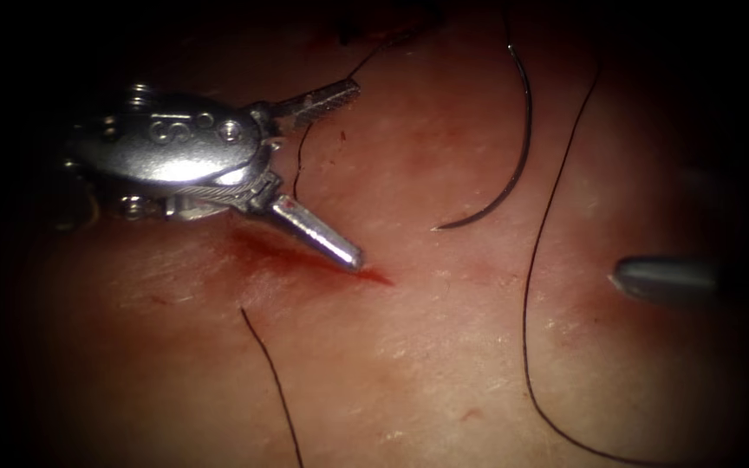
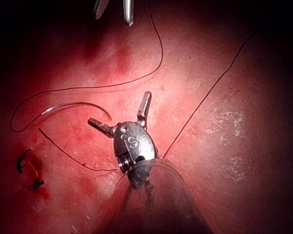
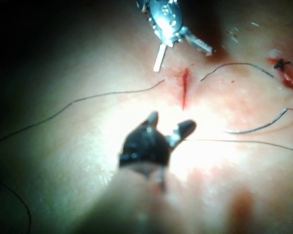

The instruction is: Wound Closure

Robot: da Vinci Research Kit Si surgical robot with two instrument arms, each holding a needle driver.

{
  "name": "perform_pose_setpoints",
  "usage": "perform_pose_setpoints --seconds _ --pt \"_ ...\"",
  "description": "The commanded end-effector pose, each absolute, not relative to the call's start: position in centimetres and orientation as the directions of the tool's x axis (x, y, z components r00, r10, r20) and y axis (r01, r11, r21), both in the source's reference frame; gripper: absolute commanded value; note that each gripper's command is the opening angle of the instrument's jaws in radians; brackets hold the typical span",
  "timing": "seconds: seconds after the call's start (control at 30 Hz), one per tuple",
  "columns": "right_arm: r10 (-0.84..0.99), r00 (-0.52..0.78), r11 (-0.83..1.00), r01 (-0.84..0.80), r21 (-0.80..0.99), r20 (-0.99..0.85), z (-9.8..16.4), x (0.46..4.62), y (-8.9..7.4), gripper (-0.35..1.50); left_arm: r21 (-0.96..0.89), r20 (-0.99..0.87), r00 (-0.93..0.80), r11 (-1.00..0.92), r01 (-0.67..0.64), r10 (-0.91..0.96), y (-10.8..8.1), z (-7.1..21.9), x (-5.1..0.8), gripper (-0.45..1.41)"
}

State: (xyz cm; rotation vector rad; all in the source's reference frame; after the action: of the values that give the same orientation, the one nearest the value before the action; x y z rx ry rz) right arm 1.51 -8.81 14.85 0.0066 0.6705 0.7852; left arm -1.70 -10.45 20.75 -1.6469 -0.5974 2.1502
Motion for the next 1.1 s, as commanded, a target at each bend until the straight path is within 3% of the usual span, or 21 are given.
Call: perform_pose_setpoints --seconds 0.03,0.13,0.43,0.83,1.1 --pt "0.654 0.515 0.721 -0.645 0.252 -0.554 14.9 1.6 -8.9 1.48 -0.527 -0.817 -0.268 -0.85 -0.013 0.511 -10.7 20.7 -1.76 1.26" --pt "0.654 0.514 0.721 -0.646 0.251 -0.555 14.9 1.63 -8.9 1.48 -0.435 -0.854 -0.341 -0.899 0.055 0.393 -11.0 20.3 -1.57 1.26" --pt "0.65 0.514 0.725 -0.641 0.254 -0.559 15.0 1.68 -9.0 1.48 -0.174 -0.849 -0.5 -0.984 -0.036 0.168 -11.6 19.8 -1.36 1.21" --pt "0.648 0.514 0.726 -0.639 0.254 -0.562 15.0 1.69 -9.0 1.48 0.14 -0.705 -0.706 -0.965 -0.22 0.059 -12.4 20.1 -1.38 1.13" --pt "0.647 0.513 0.728 -0.636 0.257 -0.564 14.9 1.7 -9.1 1.48 0.206 -0.665 -0.746 -0.949 -0.238 0.042 -12.3 20.7 -1.5 1.11"
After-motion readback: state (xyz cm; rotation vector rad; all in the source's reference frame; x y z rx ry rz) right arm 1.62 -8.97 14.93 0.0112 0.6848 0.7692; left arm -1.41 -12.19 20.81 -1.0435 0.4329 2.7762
